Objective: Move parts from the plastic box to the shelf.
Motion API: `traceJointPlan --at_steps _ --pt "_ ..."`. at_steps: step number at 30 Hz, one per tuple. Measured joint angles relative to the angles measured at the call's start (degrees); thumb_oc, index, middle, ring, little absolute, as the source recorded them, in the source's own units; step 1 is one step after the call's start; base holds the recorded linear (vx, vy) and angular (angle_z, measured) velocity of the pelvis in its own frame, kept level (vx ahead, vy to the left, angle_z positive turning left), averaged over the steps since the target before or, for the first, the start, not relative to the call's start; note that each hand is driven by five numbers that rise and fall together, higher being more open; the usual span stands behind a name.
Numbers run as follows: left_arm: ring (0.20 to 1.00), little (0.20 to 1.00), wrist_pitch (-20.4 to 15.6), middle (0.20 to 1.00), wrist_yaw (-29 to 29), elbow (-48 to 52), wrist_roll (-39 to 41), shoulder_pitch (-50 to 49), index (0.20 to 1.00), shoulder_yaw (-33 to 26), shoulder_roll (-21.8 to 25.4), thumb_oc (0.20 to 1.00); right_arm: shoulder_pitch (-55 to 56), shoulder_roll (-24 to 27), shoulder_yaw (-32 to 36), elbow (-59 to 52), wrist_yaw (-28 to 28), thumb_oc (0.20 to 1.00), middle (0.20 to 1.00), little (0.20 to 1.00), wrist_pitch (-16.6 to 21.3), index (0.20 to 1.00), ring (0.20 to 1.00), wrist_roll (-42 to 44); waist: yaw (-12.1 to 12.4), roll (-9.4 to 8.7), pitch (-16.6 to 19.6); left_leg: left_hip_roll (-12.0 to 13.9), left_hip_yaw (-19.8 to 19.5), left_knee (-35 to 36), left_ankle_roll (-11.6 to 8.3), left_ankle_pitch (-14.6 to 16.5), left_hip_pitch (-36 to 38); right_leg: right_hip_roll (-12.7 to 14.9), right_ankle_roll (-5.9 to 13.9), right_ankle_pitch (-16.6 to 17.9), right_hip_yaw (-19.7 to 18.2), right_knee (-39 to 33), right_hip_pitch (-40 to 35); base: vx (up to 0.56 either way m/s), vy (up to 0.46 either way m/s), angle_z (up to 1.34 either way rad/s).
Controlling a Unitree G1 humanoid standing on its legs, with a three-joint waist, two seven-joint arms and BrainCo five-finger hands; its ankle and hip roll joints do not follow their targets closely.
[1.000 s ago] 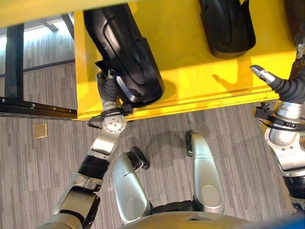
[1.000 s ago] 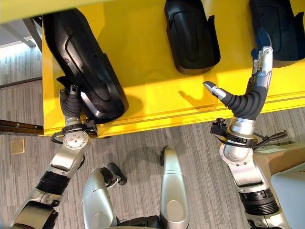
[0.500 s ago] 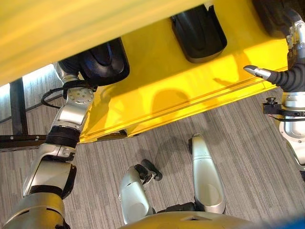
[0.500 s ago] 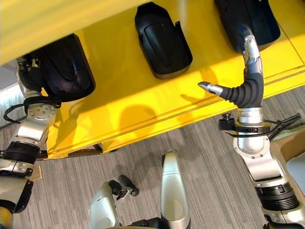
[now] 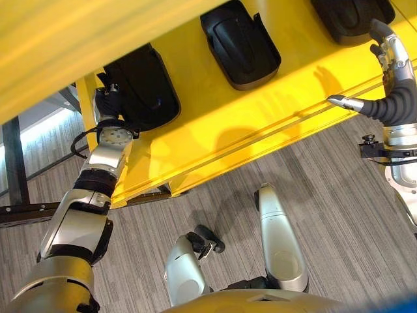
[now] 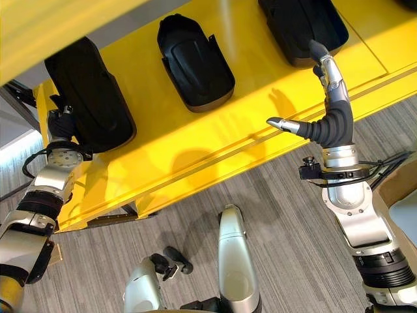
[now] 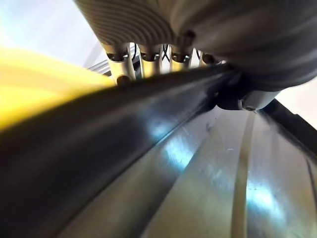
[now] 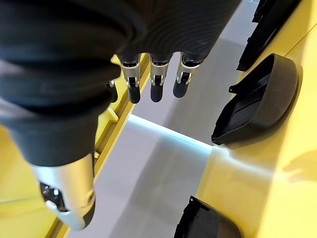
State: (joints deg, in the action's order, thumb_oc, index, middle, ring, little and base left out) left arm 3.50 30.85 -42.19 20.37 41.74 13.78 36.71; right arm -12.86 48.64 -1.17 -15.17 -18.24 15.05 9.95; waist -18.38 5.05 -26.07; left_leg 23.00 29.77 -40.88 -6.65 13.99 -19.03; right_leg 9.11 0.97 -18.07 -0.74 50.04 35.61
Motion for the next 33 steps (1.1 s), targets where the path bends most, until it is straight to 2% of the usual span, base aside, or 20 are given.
traceJointPlan --at_steps 5,8,11,15,20,27,33 --pt "0.2 0.2 -0.2 0.2 -2.0 -2.8 1.6 -2.1 0.2 -0.5 -1.5 0.2 0.4 -0.3 -0.1 0.0 -0.1 1.0 1.0 1.0 -0.2 1.0 1.0 0.0 0.6 -0.44 0.1 0.6 -0.3 0.6 -0.46 -0.4 -0.1 -0.9 -0.3 0.2 0.3 -0.4 0.0 0.01 -0.032 -0.02" --pt "0.2 0.2 -1.2 0.2 -2.1 -3.0 1.6 -2.4 0.2 -0.7 -1.6 0.2 0.5 -0.3 -0.3 0.0 -0.4 1.0 1.0 1.0 -0.5 1.0 1.0 0.0 0.7 -0.88 0.4 0.7 -0.6 0.9 -0.44 -0.8 -0.1 -1.0 -0.44 0.2 0.8 -0.9 -0.4 0.01 -0.031 0.03" --pt "0.2 0.2 -3.0 0.2 -2.0 -3.0 1.3 -3.0 0.2 -1.1 -1.6 0.2 0.5 -0.5 -1.9 0.0 -1.0 1.0 1.0 1.0 -0.6 1.0 1.0 0.0 0.9 -2.16 0.7 0.7 -0.9 1.0 -0.32 -0.6 -0.4 -1.0 -0.54 0.4 1.0 -1.3 -0.6 0.0 -0.034 0.03" --pt "0.2 0.2 -3.7 0.2 -2.3 -4.1 0.8 -2.4 0.2 -1.8 -0.9 0.2 0.4 -1.0 -2.2 0.0 -1.3 1.0 1.0 1.0 -1.0 1.0 1.0 0.0 1.0 -2.39 0.8 0.8 -2.0 1.0 -0.15 -0.7 -1.5 -1.1 -0.46 0.9 1.7 -2.2 -0.6 0.02 0.025 0.07" --pt "0.2 0.2 -3.6 0.2 -3.4 -6.6 -2.1 -2.1 0.2 -1.5 1.1 0.2 0.4 -0.9 -2.6 0.0 -1.3 1.0 1.0 1.0 -1.0 1.0 1.0 0.0 0.5 -2.38 0.8 0.5 -1.8 0.7 -0.24 -0.7 -1.5 -0.8 -0.37 0.9 1.5 -2.3 -0.6 0.02 0.047 -0.01" --pt "0.2 0.2 -1.6 0.2 -3.7 -7.1 -5.5 -1.9 0.2 -0.2 2.6 0.2 0.3 -0.4 -2.7 0.0 -1.3 1.0 1.0 1.0 -1.1 1.0 1.0 0.1 0.3 -2.19 0.7 0.2 -1.4 0.9 -0.23 -0.7 -1.5 -0.7 -0.36 0.9 1.2 -2.2 -0.1 0.01 0.045 -0.02" --pt "0.2 0.2 -1.1 0.2 -4.3 -7.6 -8.9 -0.3 0.2 2.1 2.7 0.2 0.3 0.0 -2.6 0.0 -1.0 1.0 1.0 1.0 -1.0 1.0 1.0 0.1 -0.5 -0.45 -0.9 -0.8 -0.5 2.1 0.01 -0.9 -0.9 -0.3 0.28 1.4 0.4 -3.1 0.0 0.0 0.055 -0.02"
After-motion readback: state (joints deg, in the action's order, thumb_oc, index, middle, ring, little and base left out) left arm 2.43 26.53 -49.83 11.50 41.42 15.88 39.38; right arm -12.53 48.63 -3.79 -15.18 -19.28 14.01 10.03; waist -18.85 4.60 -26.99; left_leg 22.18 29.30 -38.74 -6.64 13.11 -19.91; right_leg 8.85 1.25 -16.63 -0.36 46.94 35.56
